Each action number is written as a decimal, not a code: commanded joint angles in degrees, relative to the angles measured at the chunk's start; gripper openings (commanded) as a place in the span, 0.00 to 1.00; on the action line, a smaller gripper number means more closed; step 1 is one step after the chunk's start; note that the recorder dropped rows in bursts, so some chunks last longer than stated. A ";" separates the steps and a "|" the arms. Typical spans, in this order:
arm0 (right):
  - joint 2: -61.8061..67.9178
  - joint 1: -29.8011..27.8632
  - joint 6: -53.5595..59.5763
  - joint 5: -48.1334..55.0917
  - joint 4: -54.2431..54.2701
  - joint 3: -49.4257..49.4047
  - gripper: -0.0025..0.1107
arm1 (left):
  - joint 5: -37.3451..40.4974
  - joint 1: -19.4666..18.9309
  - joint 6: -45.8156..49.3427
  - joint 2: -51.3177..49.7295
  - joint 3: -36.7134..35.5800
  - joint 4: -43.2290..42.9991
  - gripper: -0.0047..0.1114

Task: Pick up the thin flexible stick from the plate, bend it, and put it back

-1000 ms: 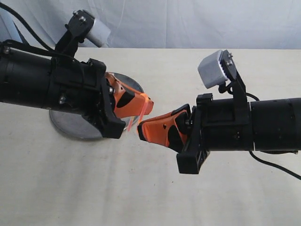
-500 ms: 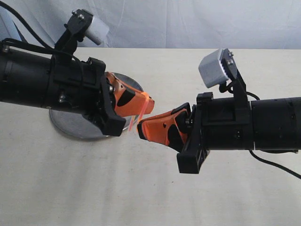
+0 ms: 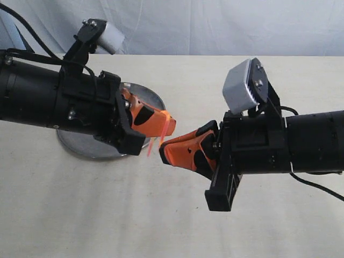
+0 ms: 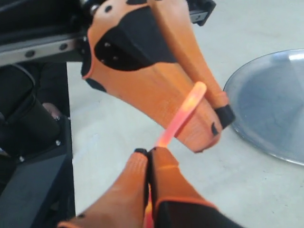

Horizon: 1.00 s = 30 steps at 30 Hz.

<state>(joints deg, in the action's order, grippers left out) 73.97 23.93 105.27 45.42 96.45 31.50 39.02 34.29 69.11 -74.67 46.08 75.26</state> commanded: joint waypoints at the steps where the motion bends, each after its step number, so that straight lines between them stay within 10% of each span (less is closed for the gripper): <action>1: 0.62 0.13 1.89 -1.46 -6.66 -0.37 0.01 | 3.37 0.64 -1.77 0.71 1.17 6.56 0.04; 30: 0.62 0.13 -1.28 -4.24 -9.68 -0.37 0.05 | -0.55 0.64 -3.96 0.71 1.17 -0.04 0.04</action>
<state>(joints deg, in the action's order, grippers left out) 73.78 23.93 107.78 42.57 89.96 32.13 39.18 34.29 66.39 -75.18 45.82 71.44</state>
